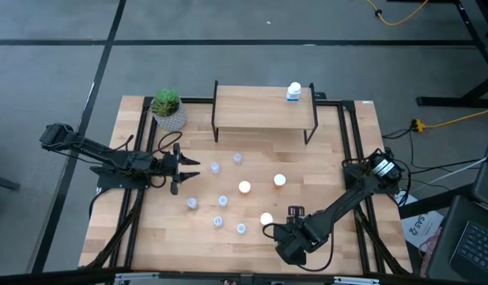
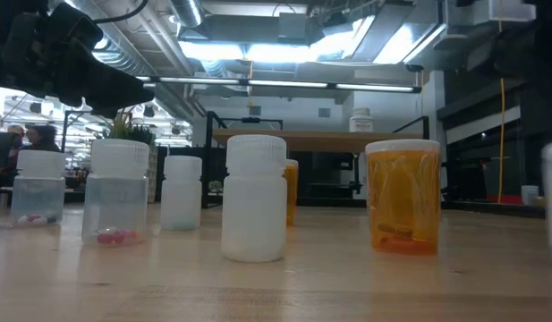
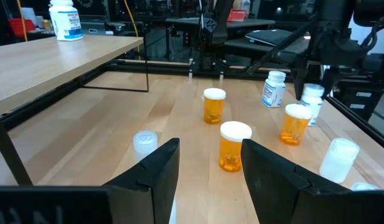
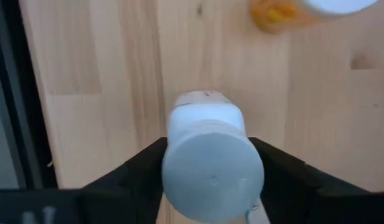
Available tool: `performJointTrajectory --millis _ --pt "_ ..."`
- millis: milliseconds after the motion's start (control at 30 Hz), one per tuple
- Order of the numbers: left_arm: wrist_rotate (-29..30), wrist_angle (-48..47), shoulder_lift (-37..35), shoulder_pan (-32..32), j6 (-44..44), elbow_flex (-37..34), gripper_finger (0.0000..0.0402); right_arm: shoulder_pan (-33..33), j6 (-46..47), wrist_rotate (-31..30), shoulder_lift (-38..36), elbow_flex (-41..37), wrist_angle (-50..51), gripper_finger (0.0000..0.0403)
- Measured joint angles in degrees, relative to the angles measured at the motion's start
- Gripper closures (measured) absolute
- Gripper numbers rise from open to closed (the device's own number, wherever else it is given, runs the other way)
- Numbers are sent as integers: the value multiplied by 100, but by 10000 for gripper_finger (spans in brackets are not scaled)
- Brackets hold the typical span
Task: Pick and place medicine bottles onto shelf by color
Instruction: Put the bottom white supplement bottle on the shelf aligned with the other white supplement bottle
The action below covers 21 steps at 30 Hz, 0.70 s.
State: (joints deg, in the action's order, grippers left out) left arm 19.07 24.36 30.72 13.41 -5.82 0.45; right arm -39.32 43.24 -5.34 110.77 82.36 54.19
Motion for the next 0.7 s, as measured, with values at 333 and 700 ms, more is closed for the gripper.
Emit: performJointTrajectory --millis 333,700 --pt "0 0 1 -1 0 1 237 523 -1207 -243 -19 1477 2315 228" --pt "0 -52 0 -1 -1 2 237 2025 -3151 -2381 -841 3432 3590 228"
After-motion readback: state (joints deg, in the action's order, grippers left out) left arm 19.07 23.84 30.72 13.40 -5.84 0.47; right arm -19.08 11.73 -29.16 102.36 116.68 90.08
